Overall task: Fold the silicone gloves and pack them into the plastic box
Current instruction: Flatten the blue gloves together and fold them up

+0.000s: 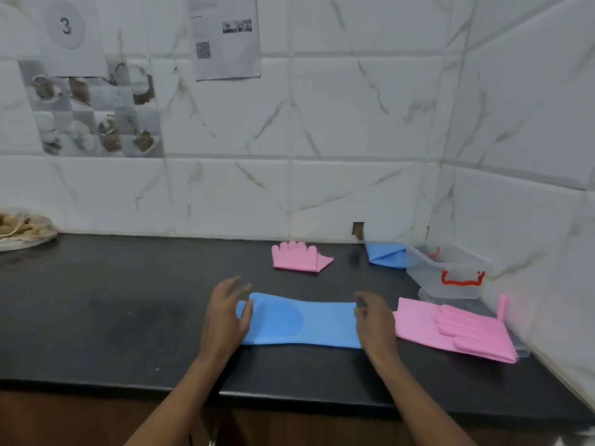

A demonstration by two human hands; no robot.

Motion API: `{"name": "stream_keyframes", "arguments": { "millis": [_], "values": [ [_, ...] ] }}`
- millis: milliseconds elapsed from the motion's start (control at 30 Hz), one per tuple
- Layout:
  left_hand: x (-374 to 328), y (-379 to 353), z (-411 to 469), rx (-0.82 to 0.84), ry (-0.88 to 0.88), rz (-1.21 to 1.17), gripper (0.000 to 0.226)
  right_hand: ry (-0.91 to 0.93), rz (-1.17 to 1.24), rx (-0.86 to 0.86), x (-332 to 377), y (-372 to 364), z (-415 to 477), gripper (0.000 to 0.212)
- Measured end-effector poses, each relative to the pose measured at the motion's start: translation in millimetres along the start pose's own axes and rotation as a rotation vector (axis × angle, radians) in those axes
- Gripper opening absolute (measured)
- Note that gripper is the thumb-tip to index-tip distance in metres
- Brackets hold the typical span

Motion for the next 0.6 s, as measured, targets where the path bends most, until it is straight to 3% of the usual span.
{"name": "stream_keyframes", "arguments": {
  "millis": [67, 133, 267, 400, 500, 600],
  "values": [
    [-18, -26, -11, 0.294, -0.207, 0.026, 0.052, 0.087, -0.215, 0.184, 5, -15, 0, 0.028],
    [-17, -40, -16, 0.471, -0.185, 0.01, 0.055, 0.119, -0.392, 0.311, 6, -27, 5, 0.029],
    [-5, -43, -11, 0.428, -0.176, 0.005, 0.023, -0.013, -0.233, 0.321, -1, -23, 45, 0.017],
    [-7, -49, -6, 0.426, -0.172, 0.008, 0.016, -0.2, -0.048, 0.201, -19, -6, 109, 0.039],
    [7, -52, -7, 0.468, -0.108, 0.043, 0.018, -0.199, -0.14, 0.199, -35, -8, 153, 0.047],
    [1, -65, 0, 0.54, 0.001, 0.195, 0.03, -0.115, -0.379, 0.219, -46, -17, 178, 0.053]
  ]
}}
Point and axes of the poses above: each hand's wrist, its own z-axis towards the middle knuckle, its own y-axis out of the back of the hand, x = y × z, the point moved 6 cm from there along z, towards the middle knuckle, and after that the axes turned 3 degrees about x, right-handed, at the moved point
